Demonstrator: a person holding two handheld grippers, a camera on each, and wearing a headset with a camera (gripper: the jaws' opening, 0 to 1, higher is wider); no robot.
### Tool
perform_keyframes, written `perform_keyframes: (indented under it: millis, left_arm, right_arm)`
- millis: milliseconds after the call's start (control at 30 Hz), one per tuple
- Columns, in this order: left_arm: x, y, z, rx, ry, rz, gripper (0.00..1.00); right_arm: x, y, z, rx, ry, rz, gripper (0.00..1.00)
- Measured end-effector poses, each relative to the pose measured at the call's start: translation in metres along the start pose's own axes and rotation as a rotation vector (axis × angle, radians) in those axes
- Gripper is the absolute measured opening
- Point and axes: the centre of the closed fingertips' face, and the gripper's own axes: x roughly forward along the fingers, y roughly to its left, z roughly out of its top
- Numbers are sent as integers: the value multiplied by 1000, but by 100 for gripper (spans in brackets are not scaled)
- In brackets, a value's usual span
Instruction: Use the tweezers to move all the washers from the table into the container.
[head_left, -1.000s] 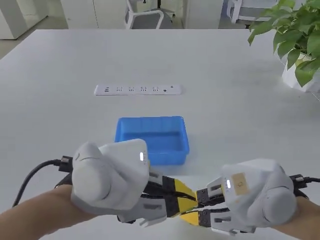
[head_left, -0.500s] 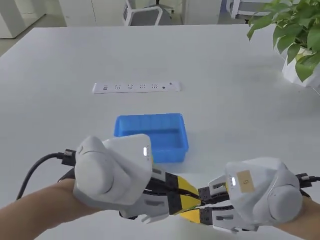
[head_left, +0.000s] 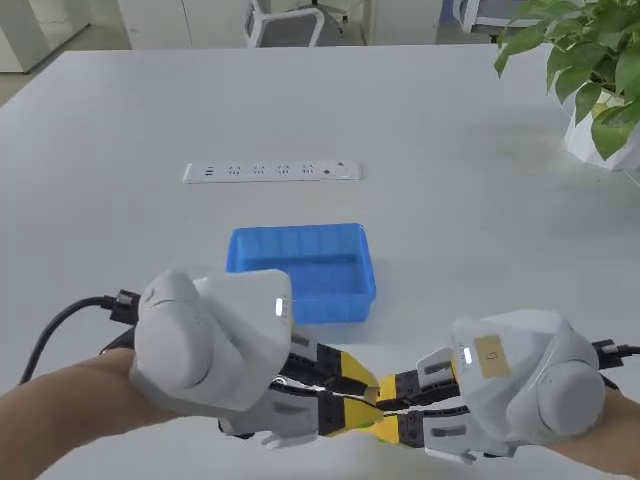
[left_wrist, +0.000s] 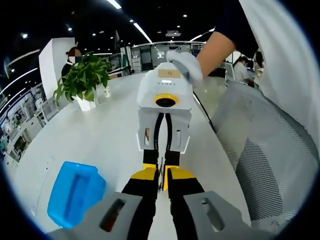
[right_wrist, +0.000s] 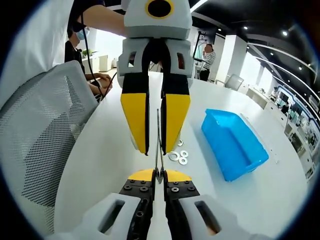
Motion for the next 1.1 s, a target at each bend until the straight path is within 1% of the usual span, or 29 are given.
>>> perform_keyframes:
  millis: [67,100,200,233,267,333,367,433,600,667,767,833,900,1033,1100]
  left_arm:
    - [-1,0,1,-1,-6,4,11]
    - [-2,2,1,9,-11,13,10]
    - [-2,5,3,11,-23,31,6]
    - [-3,7,2,19,-21,37,6]
    - [-3,5,2,40,-24,25,6]
    - [-4,5,2,91,-16,39,6]
    - [-4,2,1,77,-13,23,6]
    - [-6,3,0,91,-8,29,6]
    - [-15,-1,-6,82,-2,33,6]
    - [-22,-1,-9,64,-7,43,6]
    - [-33,-2,-13,21,-17,67,6]
    - [-39,-3,-14,-17,-27,74,6]
    - [-44,-5,-14,-23,-30,81,6]
    - [-48,-5,-16,-40,-30,94,6]
    - [-49,-4,-18,-44,-24,101,6]
  right_arm:
    - [0,0,0,6,0,1,7]
    - [0,0,0,7,-1,0,7]
    - [0,-1,0,12,-1,-2,7]
    - [0,-1,0,15,0,-2,7]
    - [0,-1,0,13,1,1,7]
    - [0,-1,0,13,5,1,7]
    - [1,1,0,9,7,8,7]
    - [2,1,2,0,13,4,7]
    - [10,5,9,-8,17,8,7]
    - [14,7,14,-6,11,12,7]
    - [21,7,23,-12,1,10,8]
    - [24,13,30,7,-16,35,10]
    - [26,13,34,5,-16,27,10]
    - [29,15,36,-1,-4,23,12]
    - [29,13,34,0,6,9,16]
